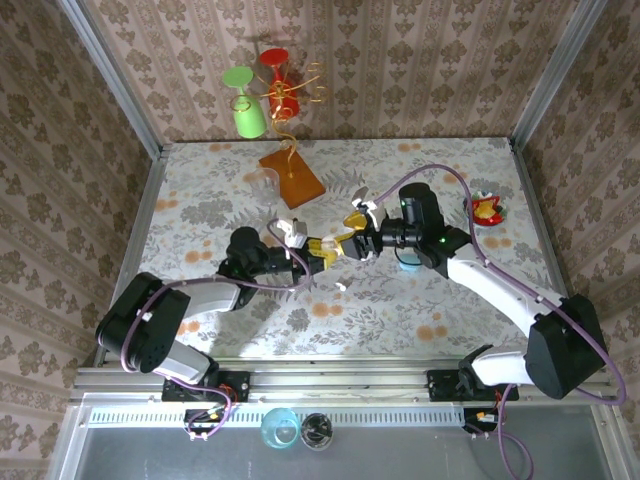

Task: Insert wireless bluetooth earbuds into charging case

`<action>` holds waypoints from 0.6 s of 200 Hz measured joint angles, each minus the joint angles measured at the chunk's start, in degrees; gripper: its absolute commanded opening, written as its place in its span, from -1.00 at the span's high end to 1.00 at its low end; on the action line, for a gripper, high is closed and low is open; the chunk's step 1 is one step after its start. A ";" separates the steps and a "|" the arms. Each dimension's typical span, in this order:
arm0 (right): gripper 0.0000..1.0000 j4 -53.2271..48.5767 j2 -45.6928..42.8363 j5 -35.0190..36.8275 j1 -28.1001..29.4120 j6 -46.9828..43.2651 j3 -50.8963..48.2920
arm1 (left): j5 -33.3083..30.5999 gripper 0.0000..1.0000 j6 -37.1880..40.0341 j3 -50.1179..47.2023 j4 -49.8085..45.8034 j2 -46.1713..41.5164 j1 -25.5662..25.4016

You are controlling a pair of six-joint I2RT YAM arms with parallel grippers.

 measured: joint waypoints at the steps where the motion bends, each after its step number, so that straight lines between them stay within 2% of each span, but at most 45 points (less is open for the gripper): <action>1: -0.27 0.00 0.04 0.04 -0.04 -0.02 0.00 | 0.11 1.00 0.02 -0.02 0.07 0.00 0.00; 72: -0.39 0.33 0.33 2.89 -0.61 3.58 0.09 | 0.26 0.96 0.37 -1.99 3.30 -0.02 2.99; 120: -0.32 0.85 -0.85 12.48 -1.40 14.27 0.09 | -1.09 1.00 0.44 -5.14 7.08 -0.04 6.49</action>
